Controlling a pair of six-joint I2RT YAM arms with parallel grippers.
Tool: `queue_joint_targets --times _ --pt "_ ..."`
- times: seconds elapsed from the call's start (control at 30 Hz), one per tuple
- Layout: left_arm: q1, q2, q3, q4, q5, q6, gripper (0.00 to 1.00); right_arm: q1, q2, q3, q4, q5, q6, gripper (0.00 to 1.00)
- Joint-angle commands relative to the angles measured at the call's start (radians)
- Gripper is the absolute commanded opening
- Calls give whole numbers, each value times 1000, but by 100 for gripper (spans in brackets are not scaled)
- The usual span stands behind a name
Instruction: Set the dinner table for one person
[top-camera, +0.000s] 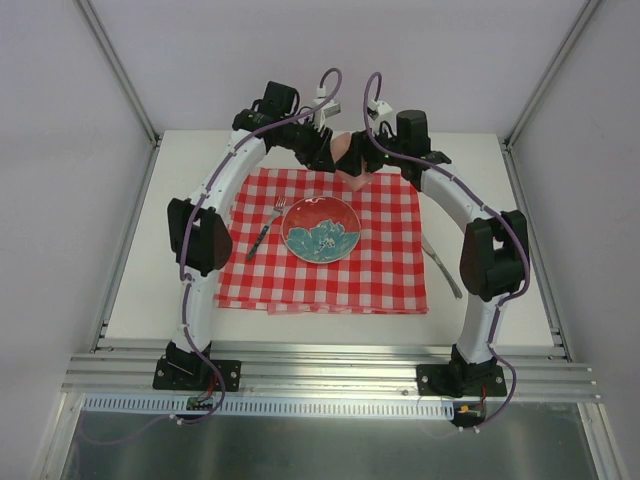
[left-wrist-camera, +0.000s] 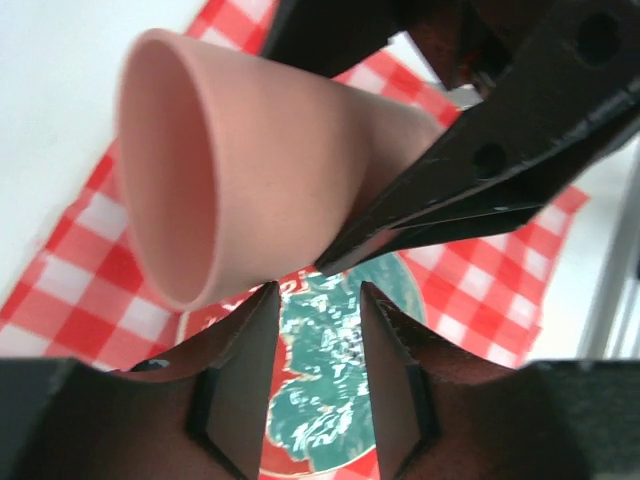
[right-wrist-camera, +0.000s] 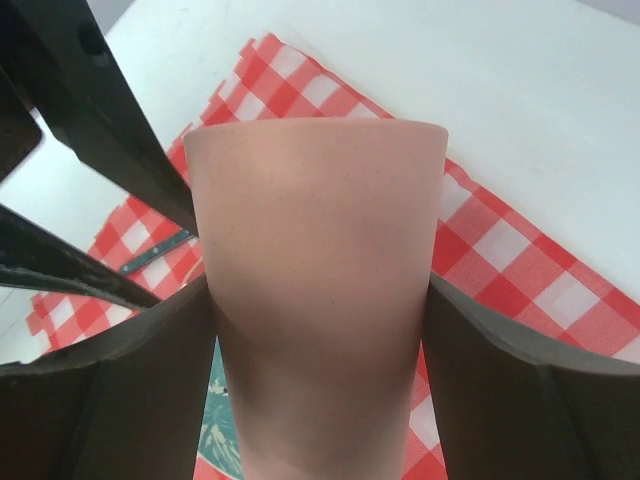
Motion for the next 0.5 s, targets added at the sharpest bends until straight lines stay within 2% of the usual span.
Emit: queue_joint_targets --times 0.0,0.13,0.2,0.47 --pt "22 -108 -26 20 215 11 36 10 -56 101 -23 -100 7 1" --pt "42 -137 -51 21 283 1 22 9 -52 116 -49 -135 20 1" --pt "54 -154 -69 20 288 -12 2 12 -54 115 -65 -137 15 1" --pt "106 -200 -135 21 307 -2 0 18 -37 110 -129 -120 -54 2"
